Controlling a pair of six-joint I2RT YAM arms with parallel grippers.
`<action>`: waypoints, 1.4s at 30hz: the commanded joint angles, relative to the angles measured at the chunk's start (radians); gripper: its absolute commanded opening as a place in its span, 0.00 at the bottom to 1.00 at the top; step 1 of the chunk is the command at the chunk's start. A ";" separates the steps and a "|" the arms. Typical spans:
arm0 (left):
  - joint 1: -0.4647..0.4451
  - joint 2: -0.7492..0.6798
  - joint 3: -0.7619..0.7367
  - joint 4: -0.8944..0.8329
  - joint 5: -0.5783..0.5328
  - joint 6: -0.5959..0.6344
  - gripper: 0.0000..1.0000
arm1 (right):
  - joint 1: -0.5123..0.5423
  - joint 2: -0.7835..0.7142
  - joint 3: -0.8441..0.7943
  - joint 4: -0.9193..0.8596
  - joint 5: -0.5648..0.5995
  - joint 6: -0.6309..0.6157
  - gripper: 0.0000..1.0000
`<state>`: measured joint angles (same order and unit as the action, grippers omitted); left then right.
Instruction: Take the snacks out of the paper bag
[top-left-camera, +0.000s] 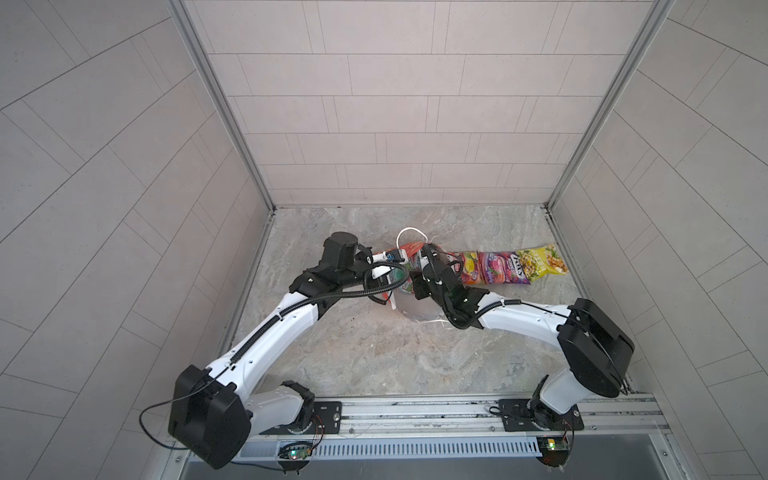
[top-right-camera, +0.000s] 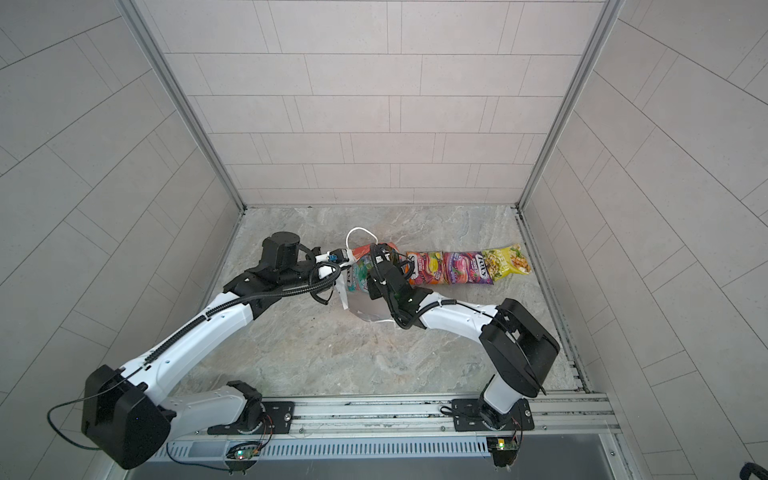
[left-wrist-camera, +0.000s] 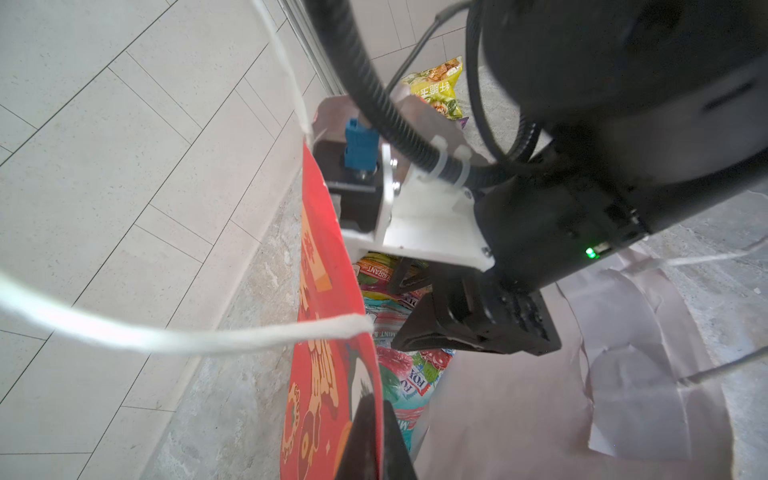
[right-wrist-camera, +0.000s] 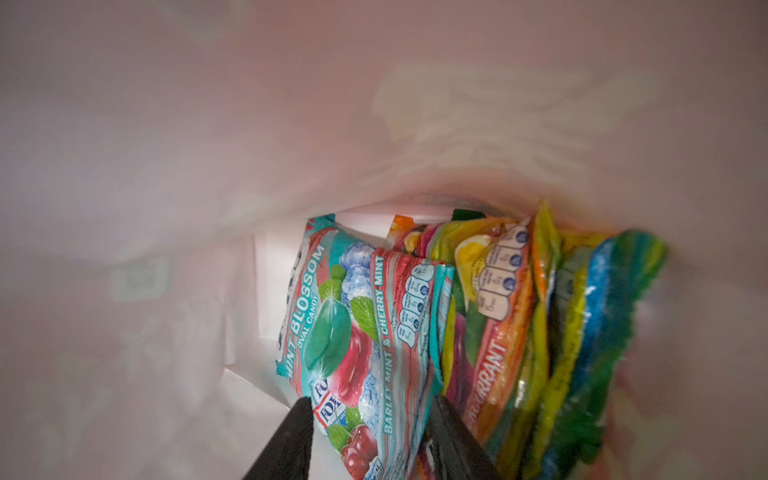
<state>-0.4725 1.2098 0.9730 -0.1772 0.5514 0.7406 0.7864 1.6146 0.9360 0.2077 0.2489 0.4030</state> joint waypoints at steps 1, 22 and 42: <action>-0.008 -0.005 0.003 0.001 0.041 0.000 0.00 | -0.003 0.053 0.034 -0.044 0.043 0.042 0.49; -0.008 -0.007 -0.005 0.017 0.046 -0.001 0.00 | -0.013 0.323 0.129 0.058 0.153 0.167 0.33; -0.008 0.005 -0.005 0.015 0.006 0.005 0.00 | -0.022 0.065 -0.064 0.314 -0.198 0.073 0.00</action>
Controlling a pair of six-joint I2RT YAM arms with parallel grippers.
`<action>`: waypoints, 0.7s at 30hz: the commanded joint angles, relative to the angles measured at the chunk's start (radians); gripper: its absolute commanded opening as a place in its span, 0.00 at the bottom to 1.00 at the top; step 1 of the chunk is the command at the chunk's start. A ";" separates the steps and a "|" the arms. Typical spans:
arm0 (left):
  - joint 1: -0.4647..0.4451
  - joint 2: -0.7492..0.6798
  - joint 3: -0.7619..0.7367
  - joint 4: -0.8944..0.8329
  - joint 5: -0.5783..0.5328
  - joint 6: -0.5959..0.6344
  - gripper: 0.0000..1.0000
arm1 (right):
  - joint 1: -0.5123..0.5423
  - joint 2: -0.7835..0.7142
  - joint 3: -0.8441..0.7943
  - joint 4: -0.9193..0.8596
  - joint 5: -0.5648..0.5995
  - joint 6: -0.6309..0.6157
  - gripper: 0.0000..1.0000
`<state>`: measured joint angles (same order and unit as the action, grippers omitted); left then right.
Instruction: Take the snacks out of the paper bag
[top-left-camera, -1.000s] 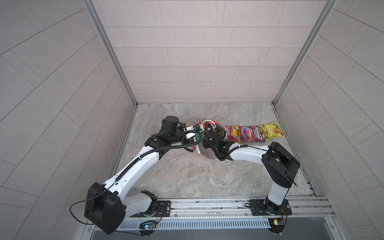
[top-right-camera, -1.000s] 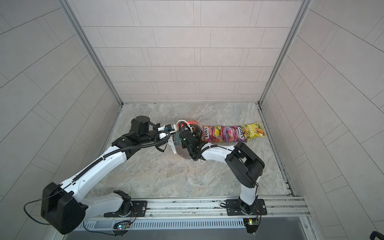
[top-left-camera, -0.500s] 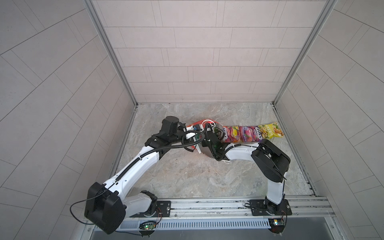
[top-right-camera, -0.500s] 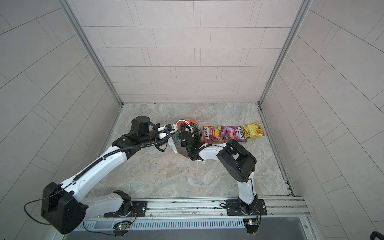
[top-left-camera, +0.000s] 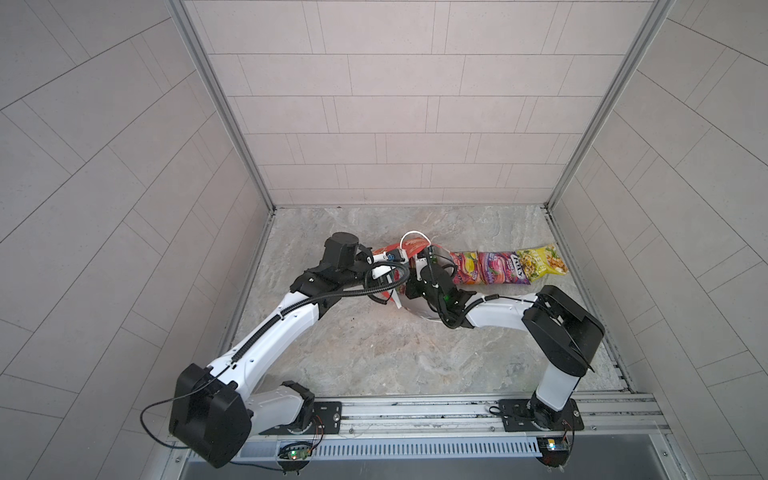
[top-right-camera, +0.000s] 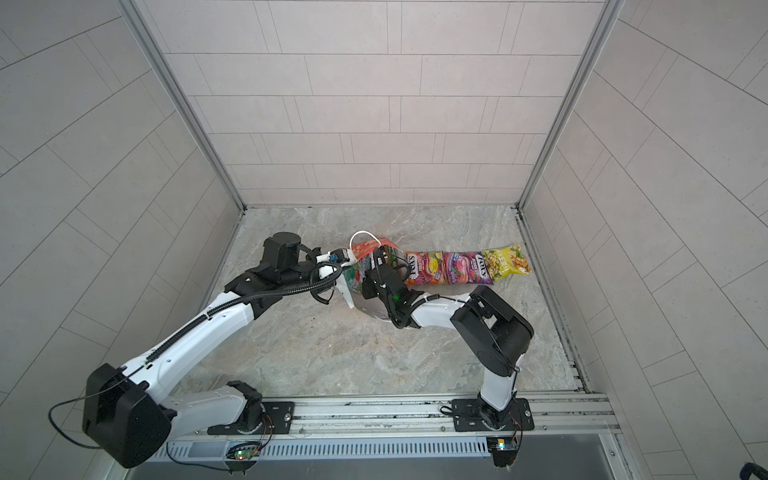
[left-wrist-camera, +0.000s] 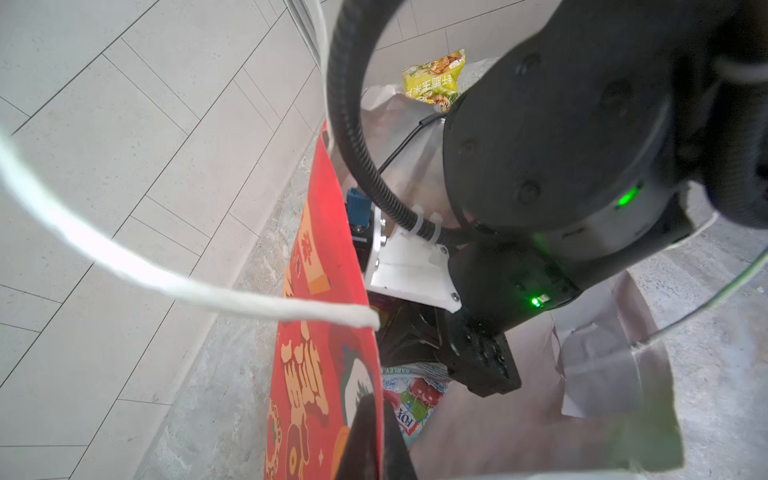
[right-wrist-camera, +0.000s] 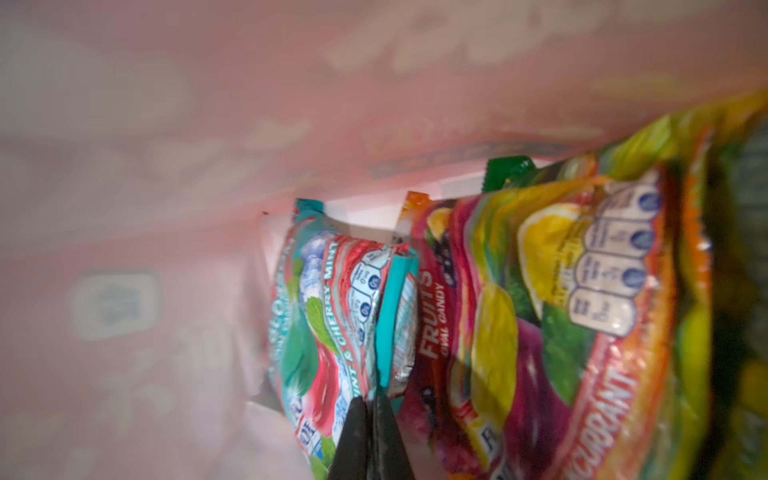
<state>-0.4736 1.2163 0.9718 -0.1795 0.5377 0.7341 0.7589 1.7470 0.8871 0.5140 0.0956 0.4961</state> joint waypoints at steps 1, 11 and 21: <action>-0.007 -0.001 -0.003 0.016 0.018 0.010 0.00 | 0.006 -0.084 -0.020 -0.002 -0.044 -0.026 0.00; -0.007 -0.007 -0.007 0.013 0.006 0.014 0.00 | 0.006 -0.256 -0.056 -0.130 -0.032 -0.086 0.00; -0.007 -0.002 -0.005 0.016 0.001 0.012 0.00 | 0.004 -0.413 -0.062 -0.259 -0.058 -0.152 0.00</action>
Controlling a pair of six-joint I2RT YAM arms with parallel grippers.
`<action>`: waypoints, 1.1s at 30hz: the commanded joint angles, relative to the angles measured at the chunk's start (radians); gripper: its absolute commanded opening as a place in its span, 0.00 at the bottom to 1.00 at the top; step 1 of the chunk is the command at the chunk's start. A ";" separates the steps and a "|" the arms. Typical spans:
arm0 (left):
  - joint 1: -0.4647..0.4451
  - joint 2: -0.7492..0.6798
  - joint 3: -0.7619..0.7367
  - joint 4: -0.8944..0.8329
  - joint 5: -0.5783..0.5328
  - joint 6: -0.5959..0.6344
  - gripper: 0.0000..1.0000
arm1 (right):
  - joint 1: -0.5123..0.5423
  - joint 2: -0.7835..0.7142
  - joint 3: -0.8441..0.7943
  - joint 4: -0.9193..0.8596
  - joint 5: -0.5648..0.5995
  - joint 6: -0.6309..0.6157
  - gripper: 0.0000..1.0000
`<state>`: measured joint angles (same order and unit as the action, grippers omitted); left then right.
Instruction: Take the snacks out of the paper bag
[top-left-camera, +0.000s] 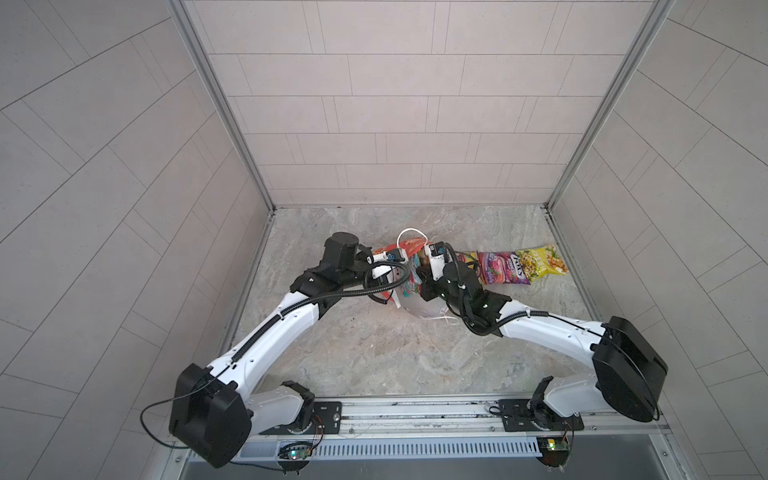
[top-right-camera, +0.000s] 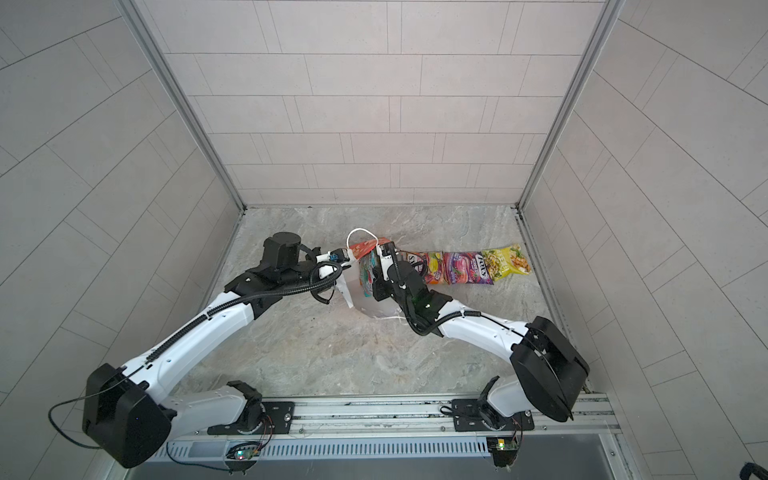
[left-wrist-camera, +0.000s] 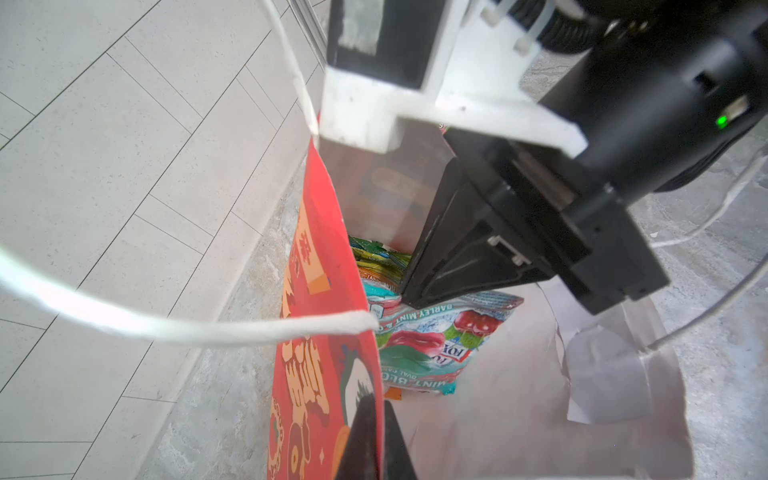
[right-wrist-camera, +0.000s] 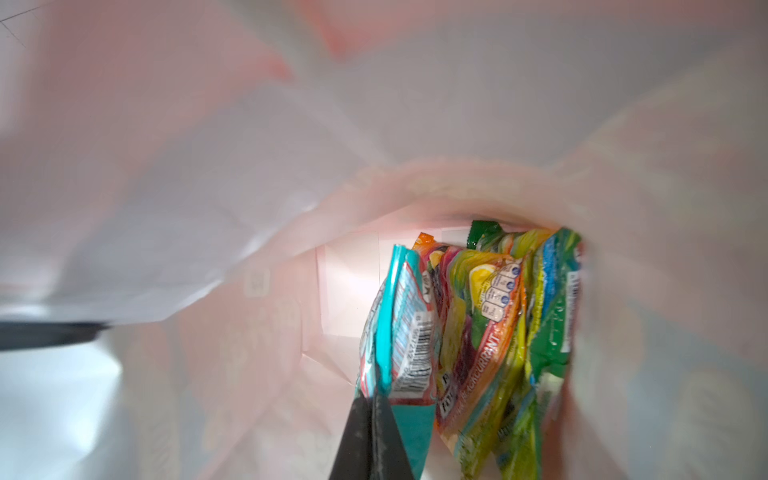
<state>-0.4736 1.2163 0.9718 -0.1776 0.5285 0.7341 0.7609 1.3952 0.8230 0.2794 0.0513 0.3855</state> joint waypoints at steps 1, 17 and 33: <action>-0.007 -0.002 -0.005 0.013 0.010 0.011 0.00 | 0.002 -0.078 0.004 -0.036 -0.026 -0.055 0.00; -0.007 -0.005 -0.001 0.020 -0.002 -0.005 0.00 | -0.008 -0.190 0.029 -0.243 0.023 -0.073 0.23; -0.007 0.000 0.008 0.018 0.027 -0.013 0.00 | 0.127 0.012 0.104 -0.433 0.357 0.336 0.55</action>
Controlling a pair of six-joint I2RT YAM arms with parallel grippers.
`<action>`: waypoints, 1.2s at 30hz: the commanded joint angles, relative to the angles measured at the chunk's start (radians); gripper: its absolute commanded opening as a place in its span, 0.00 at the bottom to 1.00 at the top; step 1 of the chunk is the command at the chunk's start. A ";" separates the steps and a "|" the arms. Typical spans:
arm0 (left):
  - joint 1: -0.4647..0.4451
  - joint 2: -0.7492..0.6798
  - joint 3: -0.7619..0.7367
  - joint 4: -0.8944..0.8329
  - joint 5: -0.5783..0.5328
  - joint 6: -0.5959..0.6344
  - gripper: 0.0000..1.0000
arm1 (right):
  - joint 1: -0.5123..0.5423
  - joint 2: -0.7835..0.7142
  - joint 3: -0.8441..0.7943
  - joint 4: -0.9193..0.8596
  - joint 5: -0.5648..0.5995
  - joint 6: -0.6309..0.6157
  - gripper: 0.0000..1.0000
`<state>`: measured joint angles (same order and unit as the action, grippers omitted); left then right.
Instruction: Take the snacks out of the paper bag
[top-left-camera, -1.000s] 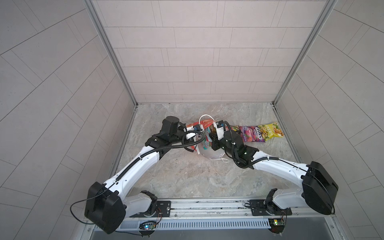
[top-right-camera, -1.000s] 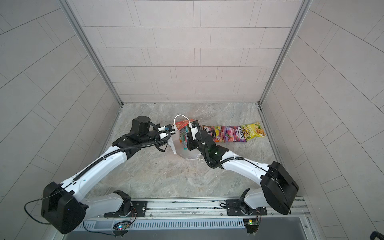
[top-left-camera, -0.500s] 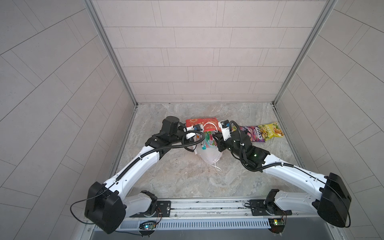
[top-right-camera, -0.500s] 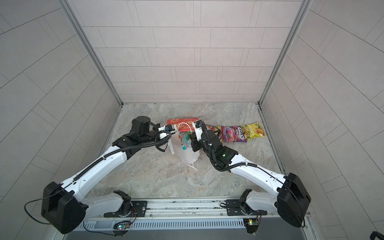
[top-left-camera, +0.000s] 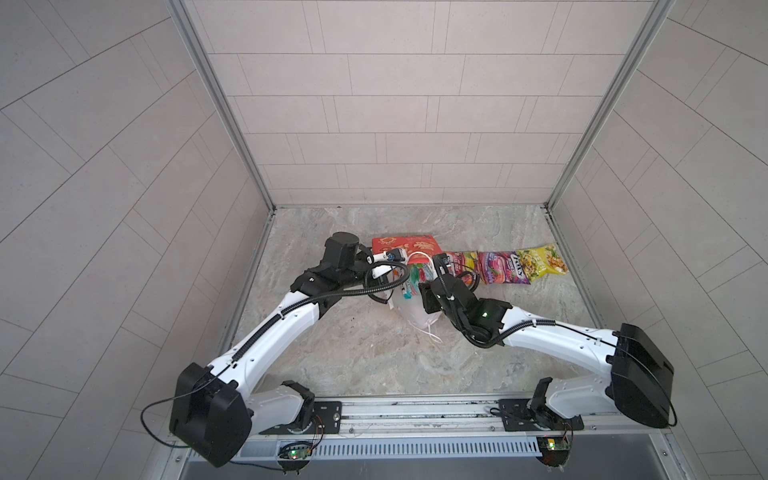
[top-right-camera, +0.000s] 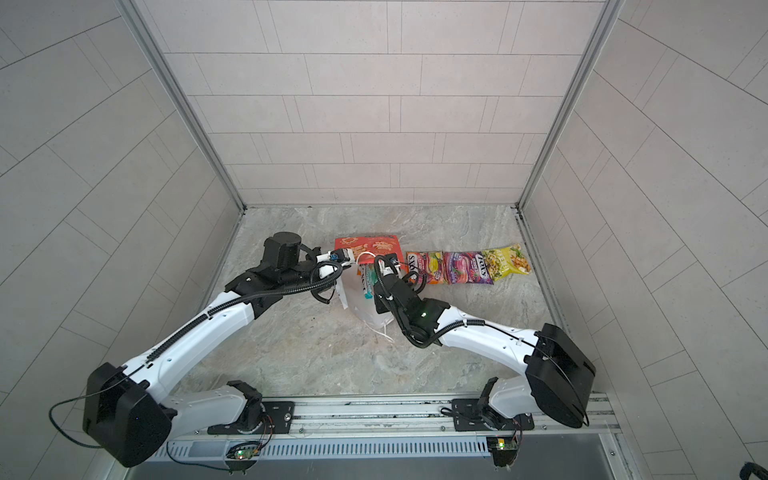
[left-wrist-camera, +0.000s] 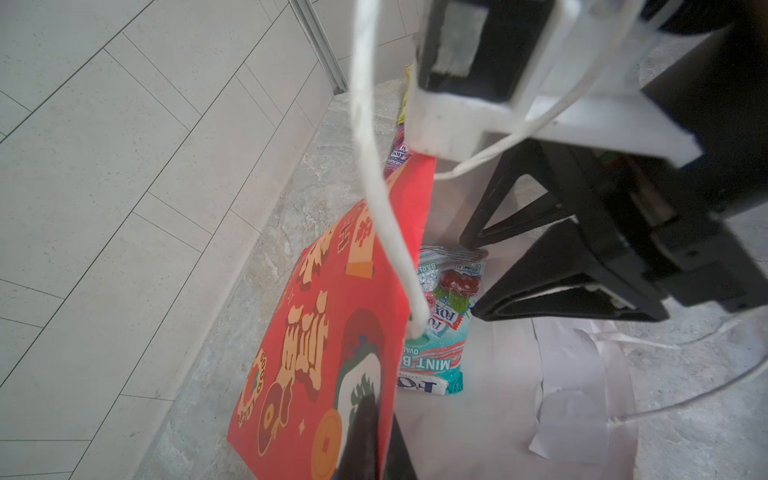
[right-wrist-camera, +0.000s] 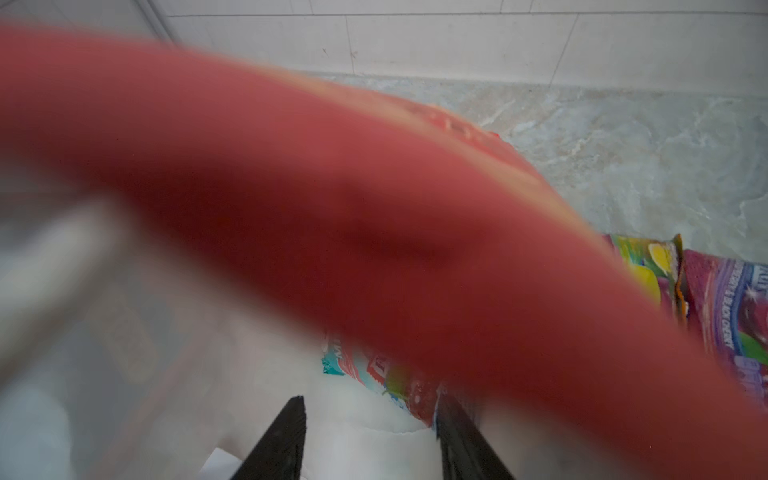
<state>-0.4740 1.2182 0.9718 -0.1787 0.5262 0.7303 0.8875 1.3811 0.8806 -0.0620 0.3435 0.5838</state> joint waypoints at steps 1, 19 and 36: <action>-0.006 -0.001 0.008 0.019 0.030 -0.009 0.00 | 0.006 0.041 0.061 -0.112 0.061 0.168 0.57; -0.006 -0.012 0.004 0.019 0.033 -0.013 0.00 | 0.028 0.172 0.114 -0.180 -0.037 0.484 0.66; -0.006 0.005 0.031 0.010 -0.020 -0.053 0.00 | 0.251 -0.042 0.018 -0.063 0.167 0.128 0.57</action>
<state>-0.4740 1.2186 0.9726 -0.1844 0.5106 0.6960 1.1015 1.3609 0.9321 -0.1425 0.4240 0.8085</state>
